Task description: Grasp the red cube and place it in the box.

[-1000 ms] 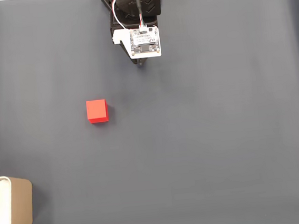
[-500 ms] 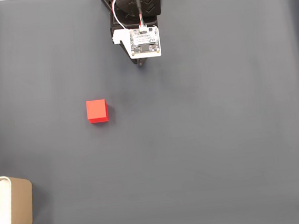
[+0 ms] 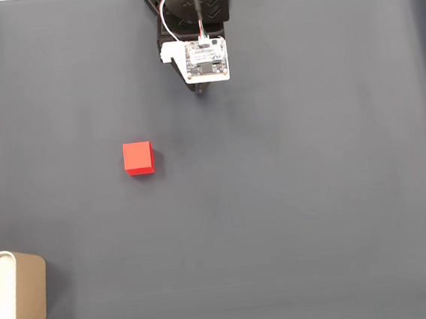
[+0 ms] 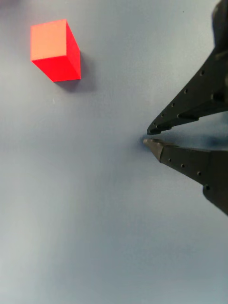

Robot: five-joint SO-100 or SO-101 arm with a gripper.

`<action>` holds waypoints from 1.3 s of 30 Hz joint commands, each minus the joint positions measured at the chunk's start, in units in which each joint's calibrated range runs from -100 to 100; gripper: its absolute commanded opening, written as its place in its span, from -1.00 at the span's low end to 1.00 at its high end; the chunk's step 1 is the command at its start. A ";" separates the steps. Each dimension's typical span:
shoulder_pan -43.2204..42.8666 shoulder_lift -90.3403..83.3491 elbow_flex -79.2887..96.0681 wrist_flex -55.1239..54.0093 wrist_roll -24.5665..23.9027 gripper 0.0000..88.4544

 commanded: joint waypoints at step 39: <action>0.09 0.09 0.45 -15.11 -1.22 -1.00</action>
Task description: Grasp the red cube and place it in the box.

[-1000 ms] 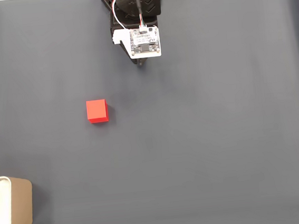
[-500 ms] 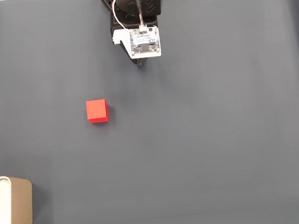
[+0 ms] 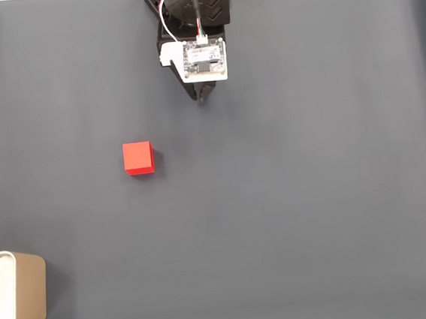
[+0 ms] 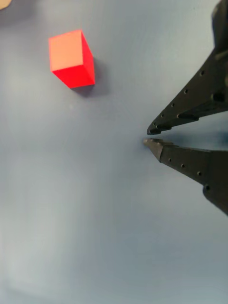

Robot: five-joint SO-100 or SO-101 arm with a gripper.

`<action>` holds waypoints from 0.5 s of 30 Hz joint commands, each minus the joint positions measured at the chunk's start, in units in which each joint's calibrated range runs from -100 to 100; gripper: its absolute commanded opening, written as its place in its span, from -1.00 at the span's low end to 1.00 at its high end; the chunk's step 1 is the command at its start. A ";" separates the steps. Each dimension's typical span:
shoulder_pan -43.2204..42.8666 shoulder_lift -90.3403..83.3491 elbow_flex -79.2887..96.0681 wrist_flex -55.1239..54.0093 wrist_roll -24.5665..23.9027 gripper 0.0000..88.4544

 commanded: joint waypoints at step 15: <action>-0.69 8.66 -16.61 -10.62 -0.83 -1.00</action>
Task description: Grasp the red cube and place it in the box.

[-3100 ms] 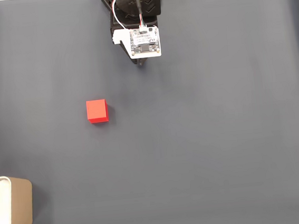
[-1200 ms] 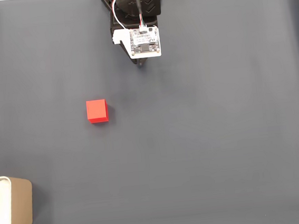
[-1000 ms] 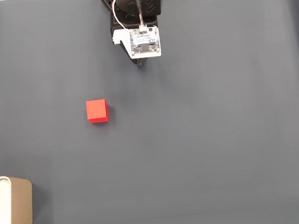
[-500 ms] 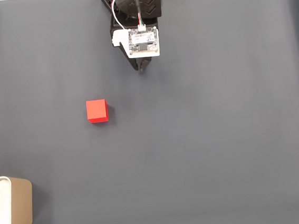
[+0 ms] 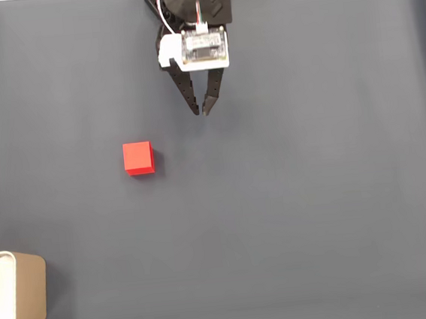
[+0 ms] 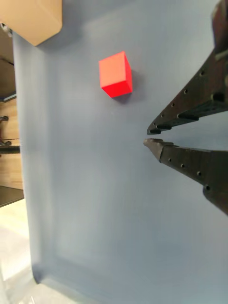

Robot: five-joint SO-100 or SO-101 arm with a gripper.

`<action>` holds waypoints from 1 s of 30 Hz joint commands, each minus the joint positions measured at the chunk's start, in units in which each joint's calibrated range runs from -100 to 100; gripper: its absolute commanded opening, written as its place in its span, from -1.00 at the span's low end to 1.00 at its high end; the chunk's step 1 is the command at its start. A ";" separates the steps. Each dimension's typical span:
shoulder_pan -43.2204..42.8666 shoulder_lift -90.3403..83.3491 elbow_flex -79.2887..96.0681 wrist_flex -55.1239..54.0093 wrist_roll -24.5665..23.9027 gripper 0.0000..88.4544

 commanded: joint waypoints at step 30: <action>7.06 33.61 -43.98 9.35 4.59 -1.00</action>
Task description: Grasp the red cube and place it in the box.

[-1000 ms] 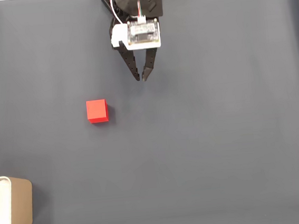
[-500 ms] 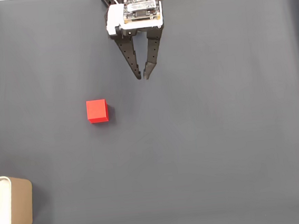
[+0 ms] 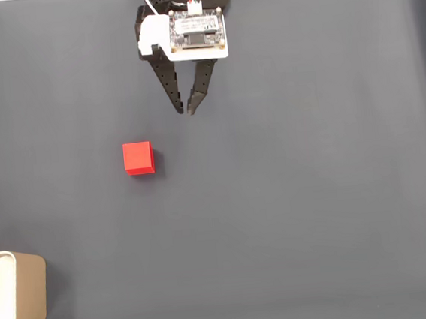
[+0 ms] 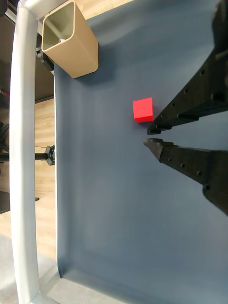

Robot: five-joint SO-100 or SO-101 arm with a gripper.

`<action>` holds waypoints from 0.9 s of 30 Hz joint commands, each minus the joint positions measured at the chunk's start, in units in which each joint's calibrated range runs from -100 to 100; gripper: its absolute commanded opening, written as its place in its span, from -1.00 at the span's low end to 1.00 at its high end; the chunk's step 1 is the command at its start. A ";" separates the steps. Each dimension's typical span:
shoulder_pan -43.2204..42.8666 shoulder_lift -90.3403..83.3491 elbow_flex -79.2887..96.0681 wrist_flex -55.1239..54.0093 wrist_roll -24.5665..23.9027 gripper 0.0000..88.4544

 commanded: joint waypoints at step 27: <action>20.05 15.77 -13.05 1.40 3.13 -0.99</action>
